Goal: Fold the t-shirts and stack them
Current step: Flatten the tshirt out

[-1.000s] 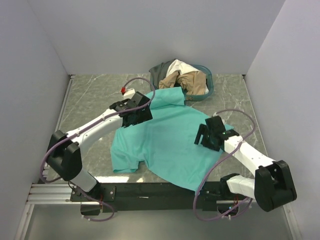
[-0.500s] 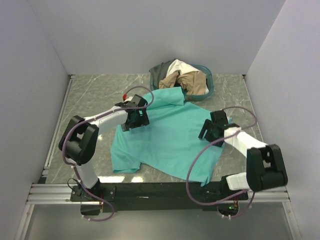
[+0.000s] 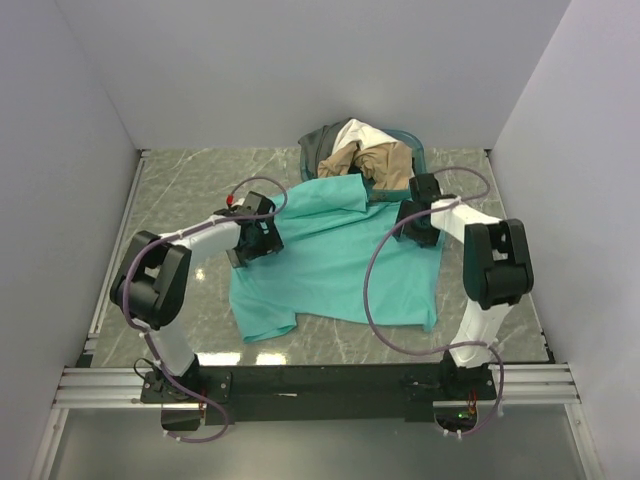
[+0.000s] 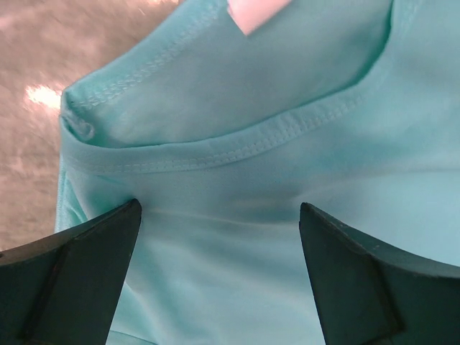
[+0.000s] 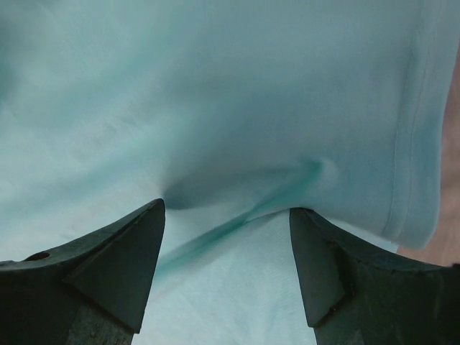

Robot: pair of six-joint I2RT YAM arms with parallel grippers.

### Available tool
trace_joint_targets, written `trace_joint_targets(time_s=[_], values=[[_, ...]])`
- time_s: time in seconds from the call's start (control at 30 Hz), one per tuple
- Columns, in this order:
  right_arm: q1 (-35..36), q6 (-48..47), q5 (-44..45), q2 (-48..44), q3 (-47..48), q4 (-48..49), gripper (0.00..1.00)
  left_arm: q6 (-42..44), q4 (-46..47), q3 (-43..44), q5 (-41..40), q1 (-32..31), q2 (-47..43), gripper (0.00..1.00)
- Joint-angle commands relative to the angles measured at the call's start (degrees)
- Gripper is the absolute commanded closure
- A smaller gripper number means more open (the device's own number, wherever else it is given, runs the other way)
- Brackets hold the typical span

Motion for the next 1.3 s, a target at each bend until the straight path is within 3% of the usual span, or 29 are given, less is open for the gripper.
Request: trace_joint_targets(time_s=[0.0, 0.17, 0.3, 0.53, 0.7, 0.93, 1.03, 1.2, 1.27], values=[[-0.26, -5.11, -1.38, 4.36, 5.80, 0.55, 0.24, 0.06, 1.22, -1.29, 1.50, 2.45, 0.92, 0.01], [-0.08, -8.19, -1.04, 4.81, 11.16, -0.41, 0.23, 1.73, 0.35, 2.92, 0.90, 3.94, 1.80, 0.01], [0.27, -6.45, 2.57, -0.97, 11.44, -3.47, 0.23, 1.74, -2.54, 7.76, 0.10, 3.94, 1.27, 0.01], [0.45, 1.54, 4.77, -22.06, -5.40, -2.35, 0.23, -3.26, -10.01, 4.78, -4.81, 0.79, -10.49, 0.01], [0.36, 6.82, 6.96, -39.79, -16.67, 0.11, 0.20, -13.11, -22.58, -5.39, -8.87, -0.45, -23.14, 0.01], [-0.26, 14.38, 15.22, -56.26, -26.96, 0.82, 0.08, -22.15, -20.05, -26.83, 5.44, -3.78, -41.94, 0.01], [-0.34, 16.66, 16.01, -60.40, -28.81, -0.15, 0.00, -25.85, -19.70, -29.93, 6.69, -6.16, -44.25, 0.01], [-0.35, 19.75, 17.60, -64.97, -31.28, -1.29, 0.00, -27.01, -18.47, -33.01, 7.21, -6.96, -43.65, 0.01], [-0.43, 20.19, 17.34, -65.76, -31.89, -1.64, 0.00, -26.13, -15.32, -33.80, 8.18, -7.04, -42.16, 0.07]])
